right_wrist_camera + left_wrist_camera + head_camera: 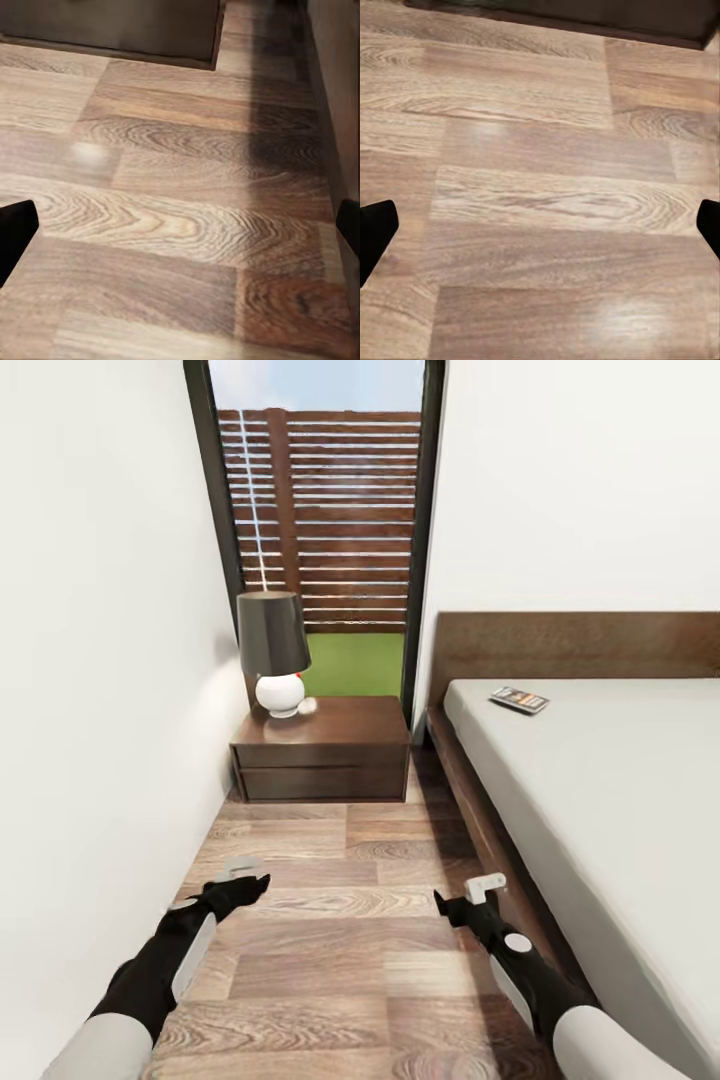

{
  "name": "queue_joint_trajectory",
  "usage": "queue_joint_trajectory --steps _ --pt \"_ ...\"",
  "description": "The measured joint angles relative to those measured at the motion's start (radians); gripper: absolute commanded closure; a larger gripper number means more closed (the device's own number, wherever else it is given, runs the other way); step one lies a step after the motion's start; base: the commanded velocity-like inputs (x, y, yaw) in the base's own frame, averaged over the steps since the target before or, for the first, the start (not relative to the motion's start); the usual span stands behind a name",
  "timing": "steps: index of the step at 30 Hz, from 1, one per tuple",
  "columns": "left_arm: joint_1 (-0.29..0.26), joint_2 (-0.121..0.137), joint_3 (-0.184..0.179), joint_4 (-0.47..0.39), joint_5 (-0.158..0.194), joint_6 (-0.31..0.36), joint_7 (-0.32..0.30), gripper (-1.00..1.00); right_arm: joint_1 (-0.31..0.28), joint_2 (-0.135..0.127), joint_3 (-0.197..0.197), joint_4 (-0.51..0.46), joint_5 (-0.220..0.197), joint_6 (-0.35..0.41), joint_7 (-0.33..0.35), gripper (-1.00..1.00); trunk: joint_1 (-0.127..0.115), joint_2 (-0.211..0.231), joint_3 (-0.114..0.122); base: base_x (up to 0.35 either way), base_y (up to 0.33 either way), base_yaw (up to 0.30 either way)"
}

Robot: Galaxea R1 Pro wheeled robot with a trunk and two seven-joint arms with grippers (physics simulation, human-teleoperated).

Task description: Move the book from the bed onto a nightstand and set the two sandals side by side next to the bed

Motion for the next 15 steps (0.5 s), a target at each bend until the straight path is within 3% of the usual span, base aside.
queue_joint_trajectory --steps 3,4,6,7,9,15 --pt "0.000 -0.003 -0.001 -0.170 0.002 0.121 0.002 -1.00 0.000 0.000 0.022 -0.086 0.000 0.041 0.003 -1.00 -0.001 0.001 0.012 0.000 0.000 0.000" --pt "0.000 -0.011 -0.002 -0.238 0.004 0.176 0.004 -1.00 0.000 0.000 0.036 -0.135 0.000 0.088 0.005 -1.00 -0.002 0.001 0.015 0.000 0.000 0.000" --pt "0.000 -0.037 -0.003 -0.289 0.005 0.218 0.009 -1.00 -0.001 -0.001 0.047 -0.194 -0.001 0.162 0.005 -1.00 -0.003 0.001 0.023 0.000 0.000 0.000" --pt "0.000 -0.061 -0.005 -0.301 0.008 0.233 0.026 -1.00 -0.003 -0.002 0.050 -0.234 -0.001 0.212 0.006 -1.00 -0.003 0.002 0.027 0.000 0.000 0.000" --pt "-0.001 -0.082 -0.004 -0.307 0.000 0.242 0.076 -1.00 -0.006 -0.004 0.052 -0.298 -0.002 0.274 0.001 -1.00 -0.004 0.002 0.035 0.000 0.000 0.000" --pt "-0.021 -0.105 -0.003 -0.265 0.000 0.239 0.167 -1.00 -0.012 -0.004 0.052 -0.395 -0.009 0.391 0.012 -1.00 -0.007 0.004 0.058 0.051 0.000 0.000"
